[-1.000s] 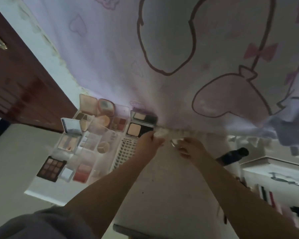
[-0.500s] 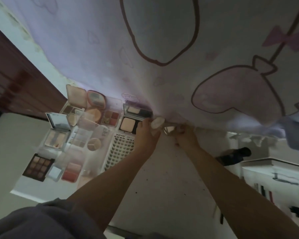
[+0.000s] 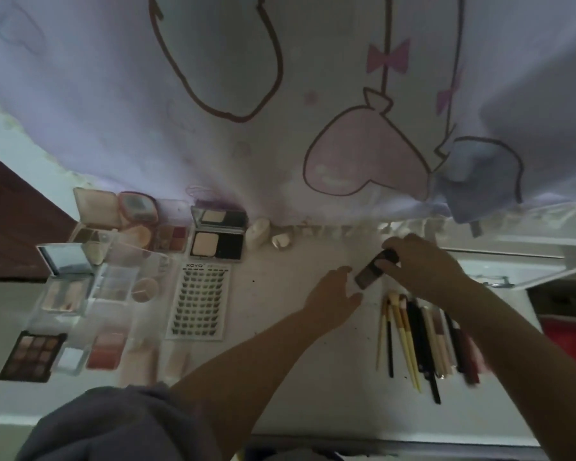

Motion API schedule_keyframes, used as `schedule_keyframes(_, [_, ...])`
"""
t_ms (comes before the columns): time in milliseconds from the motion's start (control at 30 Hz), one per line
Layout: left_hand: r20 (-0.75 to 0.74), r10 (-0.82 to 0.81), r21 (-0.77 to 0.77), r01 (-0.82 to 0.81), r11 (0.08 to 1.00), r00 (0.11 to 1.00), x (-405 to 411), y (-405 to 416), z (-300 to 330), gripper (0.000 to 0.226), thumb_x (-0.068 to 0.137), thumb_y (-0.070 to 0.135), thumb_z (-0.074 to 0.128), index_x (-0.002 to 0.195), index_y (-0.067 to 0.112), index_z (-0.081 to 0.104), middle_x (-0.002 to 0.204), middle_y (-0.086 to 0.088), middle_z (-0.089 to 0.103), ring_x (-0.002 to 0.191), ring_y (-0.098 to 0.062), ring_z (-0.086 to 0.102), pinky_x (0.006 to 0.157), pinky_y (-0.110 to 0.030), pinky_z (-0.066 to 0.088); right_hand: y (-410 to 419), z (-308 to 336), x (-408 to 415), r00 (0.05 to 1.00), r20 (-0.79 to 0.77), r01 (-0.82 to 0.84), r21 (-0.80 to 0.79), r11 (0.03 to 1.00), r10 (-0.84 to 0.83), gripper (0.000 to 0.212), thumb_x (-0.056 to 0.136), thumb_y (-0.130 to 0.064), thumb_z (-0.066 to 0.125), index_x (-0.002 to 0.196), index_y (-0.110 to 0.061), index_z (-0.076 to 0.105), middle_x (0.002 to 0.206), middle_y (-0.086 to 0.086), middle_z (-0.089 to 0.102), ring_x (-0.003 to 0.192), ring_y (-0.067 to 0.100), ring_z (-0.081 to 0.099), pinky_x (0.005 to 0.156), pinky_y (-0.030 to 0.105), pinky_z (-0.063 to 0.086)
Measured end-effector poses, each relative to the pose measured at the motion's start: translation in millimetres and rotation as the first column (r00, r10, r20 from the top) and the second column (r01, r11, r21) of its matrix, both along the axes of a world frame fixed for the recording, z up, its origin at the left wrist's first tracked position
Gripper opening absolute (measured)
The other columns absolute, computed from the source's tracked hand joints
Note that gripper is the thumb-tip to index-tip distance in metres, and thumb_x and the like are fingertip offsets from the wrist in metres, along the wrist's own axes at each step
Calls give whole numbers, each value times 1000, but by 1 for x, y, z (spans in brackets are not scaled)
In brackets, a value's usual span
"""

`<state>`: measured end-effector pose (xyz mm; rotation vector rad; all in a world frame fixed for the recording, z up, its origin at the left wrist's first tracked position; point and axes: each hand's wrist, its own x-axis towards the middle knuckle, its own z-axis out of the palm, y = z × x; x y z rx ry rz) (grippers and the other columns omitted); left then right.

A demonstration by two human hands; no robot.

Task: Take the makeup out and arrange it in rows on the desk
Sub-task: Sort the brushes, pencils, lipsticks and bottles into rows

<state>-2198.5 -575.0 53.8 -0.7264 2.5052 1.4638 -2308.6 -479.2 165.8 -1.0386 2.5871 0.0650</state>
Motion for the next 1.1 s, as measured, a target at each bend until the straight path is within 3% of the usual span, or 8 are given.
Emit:
schedule_keyframes(67, [-11, -70, -1, 70, 998, 997, -21, 7, 6, 54, 93, 28, 52, 141, 13, 34, 135, -10, 46, 121, -27, 48, 96, -36, 41, -1, -12, 7, 997, 68, 34, 6, 999, -34, 37, 93, -38, 50, 122, -16, 45, 114, 11, 49, 96, 29, 56, 81, 40, 50])
schedule_keyframes(167, [-27, -81, 4, 81, 997, 996, -36, 9, 10, 30, 94, 21, 48, 120, 5, 50, 111, -14, 59, 99, -32, 59, 79, -36, 45, -8, -31, 13, 996, 78, 34, -29, 999, -31, 31, 94, -32, 50, 116, -11, 44, 112, 14, 46, 88, 31, 56, 71, 34, 46])
schedule_keyframes(233, [-31, -70, -23, 70, 997, 997, -30, 5, 8, 26, 96, 22, 44, 115, 5, 51, 109, -13, 60, 99, -30, 59, 83, -35, 45, -11, -39, 14, 996, 88, 32, -87, 996, -24, 28, 96, -32, 47, 113, -10, 46, 108, 13, 48, 83, 27, 55, 69, 32, 45])
schedule_keyframes(433, [-208, -12, -13, 10, 1000, 978, 28, -31, 21, 18, 90, 40, 55, 100, 26, 50, 75, 11, 56, 59, 1, 51, 54, -15, 37, -26, -29, 18, 859, 510, 179, -231, 956, -37, 22, 93, -40, 51, 94, -18, 54, 73, -1, 66, 55, 5, 64, 47, 16, 47])
schedule_keyframes(600, [-202, -130, -160, 99, 982, 971, 68, -45, 48, 21, 90, 38, 55, 101, 21, 49, 74, 10, 55, 57, -2, 47, 52, -18, 37, -53, 6, 29, 785, 613, -143, 42, 989, 88, 40, 89, -54, 49, 86, -18, 66, 76, -7, 69, 51, 0, 61, 45, 15, 43])
schedule_keyframes(700, [-200, -179, -219, 134, 966, 963, 92, -46, 63, 21, 90, 39, 55, 102, 22, 50, 78, 7, 60, 60, -8, 50, 56, -24, 41, -59, 19, 42, 714, 687, -254, 78, 964, 133, 47, 87, -58, 51, 87, -15, 69, 70, -7, 66, 49, 1, 56, 47, 16, 42])
schedule_keyframes(1000, [-182, -211, -272, 157, 949, 960, 134, -56, 75, 29, 84, 51, 58, 102, 30, 48, 76, 11, 55, 60, -6, 50, 53, -21, 37, -49, 31, 79, 656, 748, -184, 29, 983, 101, 45, 87, -58, 50, 86, -16, 67, 71, -2, 63, 50, 5, 50, 48, 17, 41])
schedule_keyframes(1100, [-124, -127, -223, 97, 970, 984, 157, -78, 60, 31, 80, 54, 62, 96, 34, 46, 80, 9, 57, 65, -5, 54, 54, -17, 39, -20, 42, 59, 675, 737, -1, -49, 999, 37, 55, 72, -64, 59, 87, -11, 67, 70, -2, 67, 51, 5, 55, 45, 16, 41])
